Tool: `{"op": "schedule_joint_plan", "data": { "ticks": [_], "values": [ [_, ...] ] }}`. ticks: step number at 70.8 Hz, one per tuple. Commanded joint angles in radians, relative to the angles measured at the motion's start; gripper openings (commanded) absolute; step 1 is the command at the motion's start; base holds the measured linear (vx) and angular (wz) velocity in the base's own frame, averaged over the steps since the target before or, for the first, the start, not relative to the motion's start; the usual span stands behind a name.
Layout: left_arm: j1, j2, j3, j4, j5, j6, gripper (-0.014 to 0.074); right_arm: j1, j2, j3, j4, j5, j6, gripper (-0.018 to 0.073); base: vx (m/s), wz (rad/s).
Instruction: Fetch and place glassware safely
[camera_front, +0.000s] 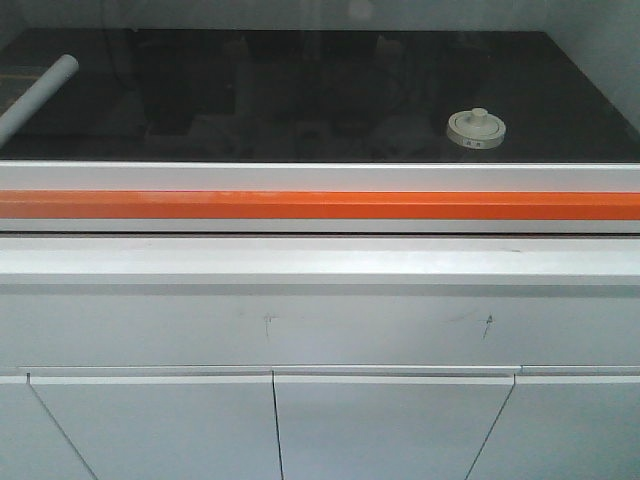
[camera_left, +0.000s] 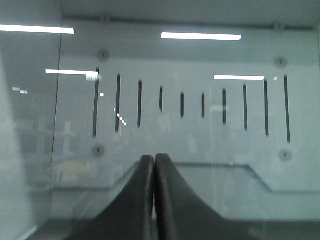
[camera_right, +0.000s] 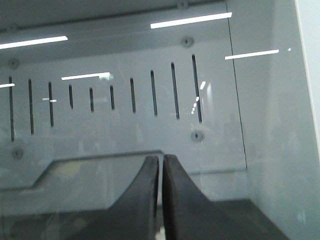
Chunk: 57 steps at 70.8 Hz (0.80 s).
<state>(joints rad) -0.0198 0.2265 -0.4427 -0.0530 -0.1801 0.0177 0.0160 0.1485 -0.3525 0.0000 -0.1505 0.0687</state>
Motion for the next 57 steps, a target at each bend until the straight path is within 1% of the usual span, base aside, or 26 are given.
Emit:
{"op": "schedule_joint_plan", "data": {
  "ticks": [1,10,16,20,25,30,45,52,57],
  "values": [
    [-0.004,0.14,-0.187,0.0,-0.065,-0.004,-0.0007,0.0,0.117,-0.137,-0.012,-0.038,-0.012,-0.0003,0.0,0.0],
    [-0.004,0.3,-0.36,0.0,-0.032,-0.002,-0.0007,0.0,0.263,-0.268,-0.012,-0.038,-0.012,-0.0003,0.0,0.0],
    [-0.004,0.378,-0.422,0.004,0.005,0.001,-0.0007,0.0,0.348,-0.331,-0.012,-0.032,-0.012,-0.0003,0.0,0.0],
    [-0.004,0.424,-0.436,0.008,0.012,0.024,-0.0007,0.0,0.4,-0.356,-0.012,-0.022,-0.012,-0.0003,0.0,0.0],
    [-0.004,0.481,-0.437,0.007,0.012,0.07,-0.0007,0.0,0.462,-0.369,-0.012,-0.021,-0.01,-0.0003,0.0,0.0],
    [-0.004,0.54,-0.437,0.007,0.02,0.095,-0.0007,0.0,0.518,-0.369,-0.012,-0.013,-0.01,-0.0003,0.0,0.0],
    [-0.004,0.665,-0.42,-0.005,0.05,0.092,-0.0007,0.0,0.625,-0.369,-0.012,0.017,-0.038,-0.0003,0.0,0.0],
    [-0.007,0.68,-0.356,-0.005,0.029,0.091,-0.0007,0.0,0.638,-0.369,-0.011,0.07,-0.038,-0.0003,0.0,0.0],
    [-0.007,0.677,-0.285,-0.005,-0.028,0.091,-0.0007,0.0,0.641,-0.358,-0.011,0.073,-0.038,-0.0003,0.0,0.0]
  ]
}}
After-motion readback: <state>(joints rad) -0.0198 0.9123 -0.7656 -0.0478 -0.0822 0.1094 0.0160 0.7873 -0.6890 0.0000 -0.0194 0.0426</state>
